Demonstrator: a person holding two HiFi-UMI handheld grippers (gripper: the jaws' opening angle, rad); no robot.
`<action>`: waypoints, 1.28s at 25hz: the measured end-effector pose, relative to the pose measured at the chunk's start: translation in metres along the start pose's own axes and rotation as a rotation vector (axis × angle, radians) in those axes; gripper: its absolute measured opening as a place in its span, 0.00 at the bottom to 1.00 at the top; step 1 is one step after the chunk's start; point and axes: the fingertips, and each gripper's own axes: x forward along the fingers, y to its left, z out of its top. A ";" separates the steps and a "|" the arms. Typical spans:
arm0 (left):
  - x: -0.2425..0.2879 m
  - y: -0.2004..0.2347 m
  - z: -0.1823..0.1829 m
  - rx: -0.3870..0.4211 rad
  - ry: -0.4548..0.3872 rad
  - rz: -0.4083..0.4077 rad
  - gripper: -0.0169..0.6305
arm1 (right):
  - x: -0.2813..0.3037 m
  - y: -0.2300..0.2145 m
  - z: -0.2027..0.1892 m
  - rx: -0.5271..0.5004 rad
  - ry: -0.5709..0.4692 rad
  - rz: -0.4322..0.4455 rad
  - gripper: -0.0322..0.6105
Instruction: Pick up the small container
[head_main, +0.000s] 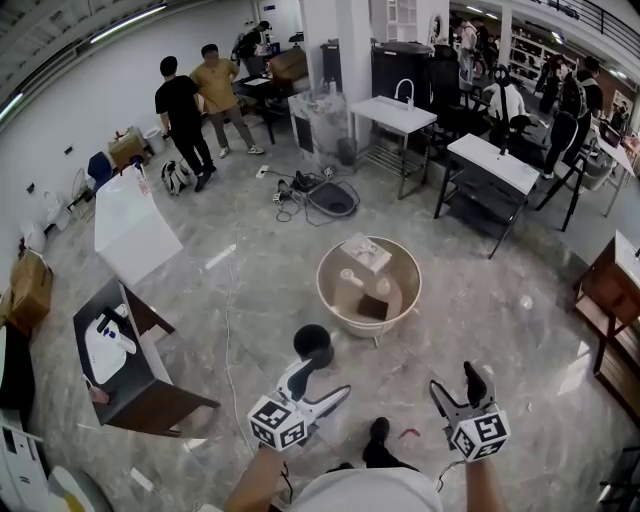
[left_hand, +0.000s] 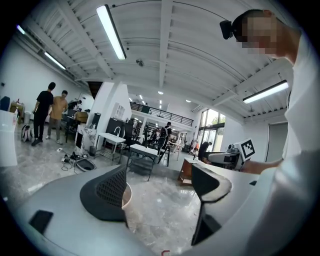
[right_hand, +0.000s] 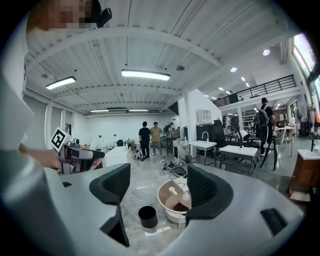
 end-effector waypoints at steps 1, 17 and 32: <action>0.009 0.003 0.003 0.000 0.002 0.003 0.66 | 0.008 -0.008 0.001 -0.001 0.000 0.005 0.62; 0.145 0.044 0.034 -0.004 0.032 0.079 0.63 | 0.112 -0.139 0.012 0.013 0.029 0.083 0.62; 0.208 0.075 0.048 -0.014 0.062 0.105 0.63 | 0.167 -0.194 0.012 0.046 0.049 0.104 0.60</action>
